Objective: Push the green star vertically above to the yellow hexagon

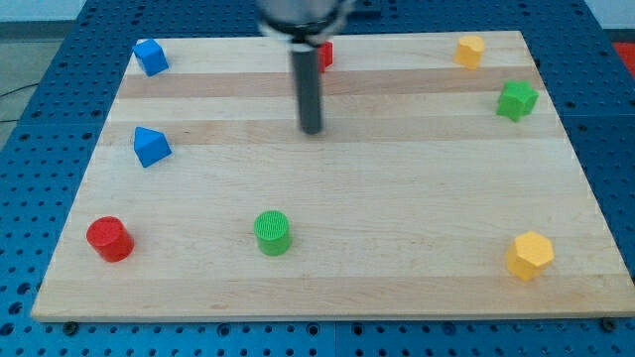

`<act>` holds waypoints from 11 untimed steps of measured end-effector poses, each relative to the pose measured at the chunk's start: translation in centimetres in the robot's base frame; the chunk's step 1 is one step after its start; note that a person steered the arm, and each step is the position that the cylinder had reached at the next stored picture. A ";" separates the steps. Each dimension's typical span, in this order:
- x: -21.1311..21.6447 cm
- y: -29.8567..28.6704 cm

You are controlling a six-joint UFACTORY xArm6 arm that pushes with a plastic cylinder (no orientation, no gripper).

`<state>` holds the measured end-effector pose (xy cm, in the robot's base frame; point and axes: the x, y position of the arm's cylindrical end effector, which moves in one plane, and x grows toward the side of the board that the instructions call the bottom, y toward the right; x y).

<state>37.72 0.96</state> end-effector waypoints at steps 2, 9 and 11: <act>5.3 17.1; 0.1 19.7; -3.4 25.6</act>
